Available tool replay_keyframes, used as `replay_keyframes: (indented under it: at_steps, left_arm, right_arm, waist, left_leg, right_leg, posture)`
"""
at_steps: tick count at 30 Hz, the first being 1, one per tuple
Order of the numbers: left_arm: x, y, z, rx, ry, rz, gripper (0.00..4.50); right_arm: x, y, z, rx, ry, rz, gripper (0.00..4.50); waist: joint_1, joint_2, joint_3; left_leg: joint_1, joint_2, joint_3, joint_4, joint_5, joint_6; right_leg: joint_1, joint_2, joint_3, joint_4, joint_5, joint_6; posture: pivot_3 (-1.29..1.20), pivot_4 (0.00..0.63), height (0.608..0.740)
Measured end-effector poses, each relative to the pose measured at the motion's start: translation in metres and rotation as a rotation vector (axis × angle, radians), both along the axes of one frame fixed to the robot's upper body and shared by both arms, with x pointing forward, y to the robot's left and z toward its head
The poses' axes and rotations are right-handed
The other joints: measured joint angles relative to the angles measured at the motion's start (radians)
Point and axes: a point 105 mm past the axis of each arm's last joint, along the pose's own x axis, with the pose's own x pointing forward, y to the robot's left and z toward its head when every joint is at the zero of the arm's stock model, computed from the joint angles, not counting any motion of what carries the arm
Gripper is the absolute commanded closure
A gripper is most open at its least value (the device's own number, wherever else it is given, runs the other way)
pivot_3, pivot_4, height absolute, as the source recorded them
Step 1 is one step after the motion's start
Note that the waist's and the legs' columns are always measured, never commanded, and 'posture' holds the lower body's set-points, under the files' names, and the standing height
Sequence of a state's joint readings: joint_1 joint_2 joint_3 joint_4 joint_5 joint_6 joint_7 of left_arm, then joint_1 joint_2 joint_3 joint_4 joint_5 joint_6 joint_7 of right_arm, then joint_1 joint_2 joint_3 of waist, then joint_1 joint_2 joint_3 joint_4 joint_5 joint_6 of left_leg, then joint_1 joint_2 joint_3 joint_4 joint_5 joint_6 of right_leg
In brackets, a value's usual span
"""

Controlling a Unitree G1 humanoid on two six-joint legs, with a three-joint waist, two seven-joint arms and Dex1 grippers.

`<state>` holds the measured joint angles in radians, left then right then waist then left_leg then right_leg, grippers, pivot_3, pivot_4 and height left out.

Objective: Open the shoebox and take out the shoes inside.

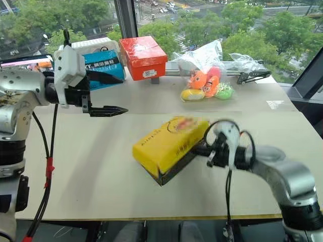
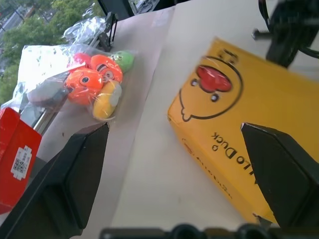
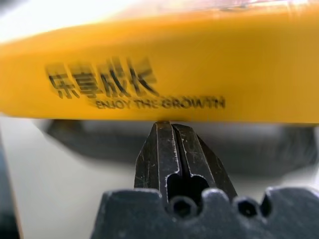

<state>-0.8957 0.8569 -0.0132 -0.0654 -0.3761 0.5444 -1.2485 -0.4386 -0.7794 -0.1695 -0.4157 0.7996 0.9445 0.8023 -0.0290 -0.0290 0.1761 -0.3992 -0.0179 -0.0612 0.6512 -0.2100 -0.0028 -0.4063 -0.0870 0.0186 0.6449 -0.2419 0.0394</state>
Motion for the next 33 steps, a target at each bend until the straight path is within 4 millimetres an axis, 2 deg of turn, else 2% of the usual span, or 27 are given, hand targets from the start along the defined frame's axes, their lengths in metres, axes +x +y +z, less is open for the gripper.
replay_keyframes:
  at_steps: [1, 4, 7, 10, 14, 17, 19, 24, 29, 31, 33]
  left_arm:
    - [0.000, 0.002, -0.002, -0.002, 0.004, 0.011, 0.00]
    - [-0.001, 0.005, 0.000, -0.013, -0.007, 0.025, 0.00]
    - [-0.003, 0.006, 0.002, -0.015, -0.024, 0.035, 0.00]
    - [-0.005, 0.008, 0.003, -0.015, -0.028, 0.052, 0.00]
    - [-0.016, 0.010, 0.014, -0.031, -0.049, 0.063, 0.00]
    - [-0.025, 0.017, 0.017, -0.043, -0.034, 0.086, 0.00]
    - [-0.028, 0.026, 0.019, -0.042, -0.032, 0.125, 0.00]
    - [-0.032, 0.031, 0.014, -0.037, -0.014, 0.156, 0.00]
    - [-0.034, 0.026, 0.010, -0.033, 0.004, 0.132, 0.00]
    - [-0.033, 0.028, -0.008, 0.009, 0.061, 0.138, 0.00]
    - [-0.028, 0.033, -0.034, 0.065, 0.134, 0.156, 0.00]
  right_arm:
    - [0.003, 0.004, 0.014, 0.021, -0.036, 0.016, 4.47]
    - [0.012, 0.019, 0.036, 0.045, -0.095, 0.058, 4.47]
    - [0.028, 0.041, 0.043, 0.039, -0.124, 0.104, 4.47]
    - [0.055, 0.074, 0.045, 0.044, -0.156, 0.150, 4.47]
    - [0.090, 0.101, 0.032, -0.017, -0.195, 0.140, 4.47]
    - [0.111, 0.108, 0.011, -0.098, -0.184, 0.091, 4.47]
    - [0.116, 0.109, 0.002, -0.127, -0.179, 0.081, 4.47]
    - [0.110, 0.109, 0.006, -0.157, -0.208, 0.123, 4.47]
    - [0.083, 0.094, 0.034, -0.185, -0.259, 0.207, 4.47]
    - [0.068, 0.086, 0.049, -0.190, -0.286, 0.246, 4.47]
    - [0.055, 0.081, 0.057, -0.238, -0.329, 0.279, 3.92]
  waist:
    - [0.001, 0.000, 0.000]
    - [0.001, -0.001, 0.001]
    - [-0.003, -0.001, 0.001]
    - [-0.016, -0.001, 0.001]
    - [-0.018, -0.001, 0.001]
    - [-0.017, -0.001, 0.001]
    - [-0.015, -0.001, 0.001]
    - [-0.013, -0.001, 0.001]
    - [-0.013, 0.000, 0.001]
    - [-0.014, 0.000, 0.002]
    - [-0.018, 0.000, 0.002]
  left_leg:
    - [0.000, 0.000, 0.000, 0.000, 0.000, 0.000]
    - [0.000, 0.000, 0.000, 0.000, 0.000, 0.000]
    - [-0.001, 0.000, 0.001, 0.000, 0.000, 0.000]
    - [-0.001, 0.000, 0.002, 0.000, 0.000, 0.000]
    - [-0.009, 0.000, 0.004, 0.000, 0.000, -0.001]
    - [-0.012, 0.000, 0.004, 0.000, 0.000, -0.001]
    - [-0.013, 0.000, 0.004, 0.000, 0.000, -0.001]
    - [-0.013, -0.001, 0.003, 0.002, 0.001, -0.001]
    - [-0.011, -0.001, 0.003, 0.002, 0.001, -0.001]
    - [-0.011, -0.001, 0.004, 0.002, 0.001, -0.001]
    - [-0.010, 0.000, 0.005, 0.002, 0.000, -0.001]
  right_leg:
    - [0.000, 0.000, 0.000, 0.000, 0.001, -0.001]
    - [-0.001, 0.000, 0.000, 0.000, 0.001, -0.002]
    - [-0.002, 0.000, 0.000, 0.001, 0.001, -0.002]
    - [-0.004, 0.000, 0.002, 0.002, 0.002, -0.003]
    - [-0.016, 0.000, 0.004, 0.005, 0.002, -0.003]
    - [-0.019, 0.000, 0.004, 0.005, 0.002, -0.003]
    - [-0.019, 0.000, 0.004, 0.008, 0.003, -0.003]
    - [-0.019, 0.000, 0.004, 0.012, 0.003, -0.003]
    - [-0.019, 0.000, 0.004, 0.012, 0.003, -0.003]
    - [-0.018, 0.000, 0.004, 0.012, 0.003, -0.003]
    - [-0.018, 0.000, 0.005, 0.011, 0.003, -0.003]
  posture:
    - [0.00, 0.150, 0.740]
    - [0.00, 0.150, 0.740]
    - [0.00, 0.150, 0.740]
    - [0.00, 0.150, 0.740]
    - [0.00, 0.150, 0.740]
    - [0.00, 0.150, 0.740]
    - [0.00, 0.150, 0.740]
    - [0.00, 0.150, 0.740]
    - [0.00, 0.150, 0.740]
    - [0.00, 0.150, 0.740]
    - [0.00, 0.150, 0.740]
